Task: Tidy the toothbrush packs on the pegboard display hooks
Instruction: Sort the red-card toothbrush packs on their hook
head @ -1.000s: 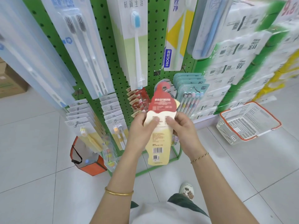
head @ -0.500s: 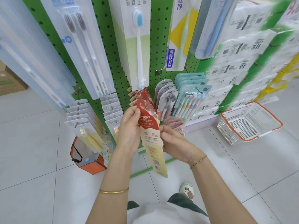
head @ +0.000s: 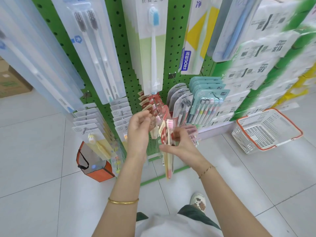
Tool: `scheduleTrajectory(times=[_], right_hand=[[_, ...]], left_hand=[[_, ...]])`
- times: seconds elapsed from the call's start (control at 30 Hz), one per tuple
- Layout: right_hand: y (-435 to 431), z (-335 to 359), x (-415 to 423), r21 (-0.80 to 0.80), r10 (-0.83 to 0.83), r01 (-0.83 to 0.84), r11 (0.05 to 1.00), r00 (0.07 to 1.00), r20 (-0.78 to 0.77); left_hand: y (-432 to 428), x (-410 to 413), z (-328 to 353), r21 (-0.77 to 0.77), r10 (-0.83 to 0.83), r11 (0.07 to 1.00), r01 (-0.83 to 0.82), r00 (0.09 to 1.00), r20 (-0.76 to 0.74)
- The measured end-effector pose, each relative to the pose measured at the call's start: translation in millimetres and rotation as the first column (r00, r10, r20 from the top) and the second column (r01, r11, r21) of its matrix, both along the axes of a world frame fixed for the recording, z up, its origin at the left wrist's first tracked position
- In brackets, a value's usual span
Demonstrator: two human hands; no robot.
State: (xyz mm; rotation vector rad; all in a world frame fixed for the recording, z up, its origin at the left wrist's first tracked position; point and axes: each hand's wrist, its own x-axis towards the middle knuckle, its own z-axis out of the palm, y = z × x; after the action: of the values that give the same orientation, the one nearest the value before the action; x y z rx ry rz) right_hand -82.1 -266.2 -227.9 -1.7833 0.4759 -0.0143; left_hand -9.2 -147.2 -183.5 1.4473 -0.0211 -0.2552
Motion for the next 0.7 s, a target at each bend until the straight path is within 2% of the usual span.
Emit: scheduleTrajectory(times=[0.1,0.2,0.4,0.57,0.7], right_hand=[[5.3,-9.3,11.4,-0.291,-0.202,0.195,0.937,0.979,0.008],[13.9,-24.9,22.5,-0.462,-0.273,0.237,0.854,0.962,-0.01],[31.3,-37.2,35.1,-0.527,-0.374,0.367,0.766,0.922,0.099],[41.3,-46.2,47.6,-0.55,-0.399,0.389,0.739,0.911,0.108],[44.0,-47.7,58.0,-0.553,-0.42,0.378,0.743,0.906,0.055]], left_hand=[[3.5,2.0,2.5,0.018,0.044,0.999,-0.045,0.999,0.022],[5.5,2.1,1.0,0.032,0.044,0.998,-0.045,0.999,0.032],[10.1,4.5,-1.1,0.053,0.054,0.997,-0.056,0.998,0.039],[12.6,5.7,-2.3,0.08,0.045,0.996,-0.048,0.998,0.045],[13.1,6.7,-3.4,0.117,0.038,0.992,-0.045,0.998,0.057]])
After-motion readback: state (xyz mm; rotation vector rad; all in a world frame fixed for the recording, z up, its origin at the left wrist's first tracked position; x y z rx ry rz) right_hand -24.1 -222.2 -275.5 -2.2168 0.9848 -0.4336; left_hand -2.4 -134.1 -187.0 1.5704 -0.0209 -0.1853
